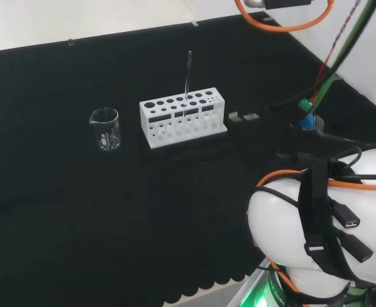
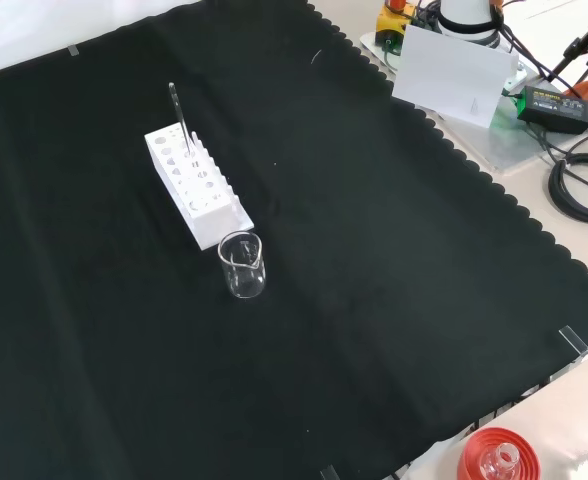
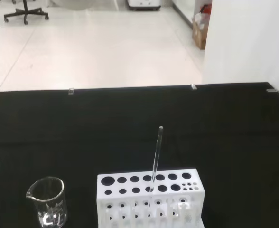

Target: Take the glass rod from the white test tube rack.

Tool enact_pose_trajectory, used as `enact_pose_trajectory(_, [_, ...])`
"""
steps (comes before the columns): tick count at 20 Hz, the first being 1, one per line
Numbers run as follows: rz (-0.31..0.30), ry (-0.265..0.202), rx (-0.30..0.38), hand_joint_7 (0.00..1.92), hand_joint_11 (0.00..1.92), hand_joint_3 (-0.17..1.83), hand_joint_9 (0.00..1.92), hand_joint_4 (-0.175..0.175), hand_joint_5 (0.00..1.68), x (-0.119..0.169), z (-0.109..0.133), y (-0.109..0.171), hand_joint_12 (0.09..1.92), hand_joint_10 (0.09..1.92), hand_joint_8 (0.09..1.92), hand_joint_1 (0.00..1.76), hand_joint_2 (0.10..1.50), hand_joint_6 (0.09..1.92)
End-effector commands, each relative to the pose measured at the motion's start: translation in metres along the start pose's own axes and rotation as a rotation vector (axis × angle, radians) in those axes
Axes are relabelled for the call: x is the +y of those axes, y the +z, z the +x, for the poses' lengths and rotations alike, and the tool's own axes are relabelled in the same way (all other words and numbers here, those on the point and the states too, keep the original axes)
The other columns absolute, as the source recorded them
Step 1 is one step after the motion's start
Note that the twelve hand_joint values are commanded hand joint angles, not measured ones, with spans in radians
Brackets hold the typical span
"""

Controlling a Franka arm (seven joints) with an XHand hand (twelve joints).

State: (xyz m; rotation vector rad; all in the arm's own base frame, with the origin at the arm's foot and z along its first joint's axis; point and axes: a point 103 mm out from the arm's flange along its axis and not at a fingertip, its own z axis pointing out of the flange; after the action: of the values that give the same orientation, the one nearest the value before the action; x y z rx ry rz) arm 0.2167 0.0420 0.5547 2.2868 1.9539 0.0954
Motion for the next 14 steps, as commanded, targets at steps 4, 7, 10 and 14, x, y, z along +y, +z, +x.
enact_pose_trajectory(4, [0.019, 0.014, -0.008, 0.10, 0.00, 0.48, 0.04, -0.046, 0.28, -0.016, -0.006, 0.007, 1.12, 0.85, 0.66, 0.75, 0.80, 0.09])
enact_pose_trajectory(7, [0.017, 0.006, -0.002, 0.12, 0.00, 0.49, 0.06, -0.046, 0.29, -0.020, -0.003, 0.012, 1.17, 0.85, 0.68, 0.75, 0.80, 0.09])
enact_pose_trajectory(10, [0.025, 0.025, 0.018, 0.14, 0.00, 0.49, 0.09, -0.047, 0.31, -0.018, -0.004, 0.014, 1.23, 0.86, 0.69, 0.76, 0.80, 0.09])
enact_pose_trajectory(14, [0.049, 0.025, 0.032, 0.19, 0.00, 0.50, 0.16, -0.051, 0.37, -0.009, -0.011, 0.019, 1.34, 0.86, 0.71, 0.78, 0.80, 0.09])
